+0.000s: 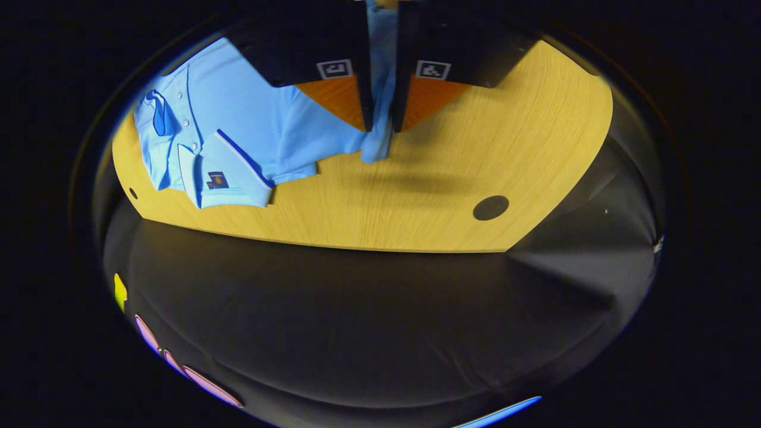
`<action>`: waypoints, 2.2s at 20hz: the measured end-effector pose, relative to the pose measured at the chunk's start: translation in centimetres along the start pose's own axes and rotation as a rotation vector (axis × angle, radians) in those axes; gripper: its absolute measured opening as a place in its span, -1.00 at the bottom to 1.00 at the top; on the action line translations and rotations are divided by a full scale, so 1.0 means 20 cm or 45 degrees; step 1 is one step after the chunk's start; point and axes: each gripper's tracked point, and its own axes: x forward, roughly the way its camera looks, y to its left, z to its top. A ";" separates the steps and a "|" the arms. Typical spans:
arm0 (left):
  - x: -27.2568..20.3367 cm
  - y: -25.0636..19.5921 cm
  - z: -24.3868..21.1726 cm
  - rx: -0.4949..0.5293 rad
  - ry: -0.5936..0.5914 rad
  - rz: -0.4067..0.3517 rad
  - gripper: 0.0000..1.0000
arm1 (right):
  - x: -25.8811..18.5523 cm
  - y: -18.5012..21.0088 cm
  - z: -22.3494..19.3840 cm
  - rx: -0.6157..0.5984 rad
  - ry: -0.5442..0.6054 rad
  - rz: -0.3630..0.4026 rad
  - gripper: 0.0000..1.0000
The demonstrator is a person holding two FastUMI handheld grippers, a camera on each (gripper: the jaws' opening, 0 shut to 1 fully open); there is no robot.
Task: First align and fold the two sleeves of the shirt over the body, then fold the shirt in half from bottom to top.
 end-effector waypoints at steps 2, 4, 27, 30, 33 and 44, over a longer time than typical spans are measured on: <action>-0.01 0.00 0.01 -0.020 -0.013 -0.003 -0.80 | 0.00 0.00 -0.01 0.012 0.001 -0.003 0.95; 0.00 0.01 0.01 -0.005 -0.013 0.042 -0.87 | 0.00 -0.02 -0.01 0.014 0.000 -0.011 0.94; -0.95 -0.94 0.00 -0.089 -0.157 -0.415 0.95 | -0.52 0.08 -0.26 0.111 0.036 -0.068 0.99; -1.23 -0.82 -0.11 -0.042 -0.210 -0.371 0.95 | -0.63 0.19 -0.34 0.109 0.059 -0.039 0.97; -1.46 -0.71 -0.30 0.027 -0.204 -0.319 0.94 | -0.75 0.28 -0.46 0.088 0.093 -0.029 0.96; -1.82 -0.59 -1.17 0.087 0.064 -0.283 0.94 | -0.99 0.43 -1.01 0.116 0.304 -0.037 0.97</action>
